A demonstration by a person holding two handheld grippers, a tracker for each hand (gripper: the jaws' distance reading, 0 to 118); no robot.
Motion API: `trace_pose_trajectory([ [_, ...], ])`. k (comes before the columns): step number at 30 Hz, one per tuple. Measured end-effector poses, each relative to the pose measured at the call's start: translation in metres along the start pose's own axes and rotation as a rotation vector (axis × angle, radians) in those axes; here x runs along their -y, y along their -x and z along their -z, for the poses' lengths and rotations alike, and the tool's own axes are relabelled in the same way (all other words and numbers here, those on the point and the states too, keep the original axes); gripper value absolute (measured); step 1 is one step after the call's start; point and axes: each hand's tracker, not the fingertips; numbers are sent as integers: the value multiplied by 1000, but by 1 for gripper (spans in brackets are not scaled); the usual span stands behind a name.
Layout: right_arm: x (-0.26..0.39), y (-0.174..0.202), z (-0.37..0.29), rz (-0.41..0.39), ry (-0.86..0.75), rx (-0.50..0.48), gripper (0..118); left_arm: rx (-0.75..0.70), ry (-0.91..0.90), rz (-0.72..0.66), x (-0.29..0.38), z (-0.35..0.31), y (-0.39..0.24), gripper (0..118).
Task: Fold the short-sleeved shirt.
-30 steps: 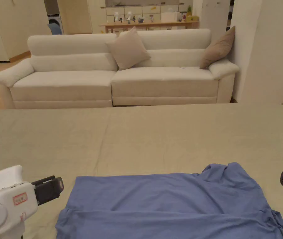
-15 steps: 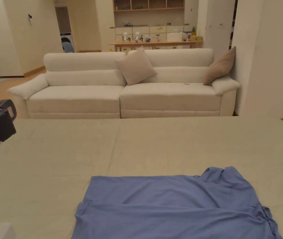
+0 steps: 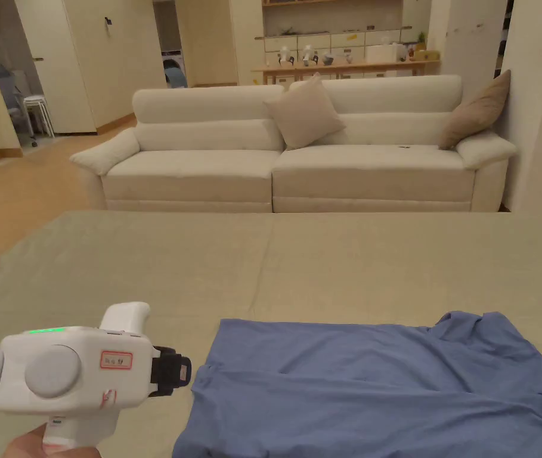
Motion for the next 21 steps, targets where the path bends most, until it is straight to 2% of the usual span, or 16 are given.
trace_pose_trajectory([
  [1, 4, 1, 4, -7, 8, 1, 0, 4, 19, -45, 3, 21, 11, 0],
  [2, 8, 3, 9, -20, 17, 6, 0, -54, 82, -69, 2, 39, 12, 0],
  [4, 14, 3, 18, -36, 38, 10, 0, -128, 119, 10, 3, 74, 25, 0],
  [5, 18, 2, 23, -33, 60, 8, 0, -203, 147, -12, 4, 93, 32, 4],
  [6, 22, 1, 27, -24, 78, 3, 0, -195, 173, -55, 5, 103, 37, 26],
  [7, 27, 0, 32, -18, 86, 1, 0, -192, 187, -107, 5, 117, 48, 63],
  [8, 30, 0, 36, -21, 99, 7, 0, -163, 220, -151, 6, 130, 56, 111],
  [9, 34, 0, 40, -30, 116, 16, 0, -175, 271, -172, 7, 142, 59, 118],
  [11, 44, -2, 46, -29, 141, 16, 0, -169, 289, -177, 13, 160, 66, 117],
  [13, 50, -4, 52, -3, 174, 4, 0, -224, 345, -195, 14, 176, 66, 117],
  [16, 62, -3, 58, -22, 198, 18, 0, -224, 355, -145, 18, 192, 63, 115],
  [18, 71, -6, 60, -28, 225, 14, 0, -300, 333, -94, 21, 186, 54, 106],
  [19, 76, -8, 62, -22, 252, 15, 0, -297, 287, -68, 21, 179, 51, 95],
  [20, 82, -10, 64, -16, 275, 20, 0, -279, 261, -27, 20, 172, 51, 70],
  [21, 90, -13, 64, -6, 299, 13, 0, -241, 238, -39, 19, 167, 51, 52],
])
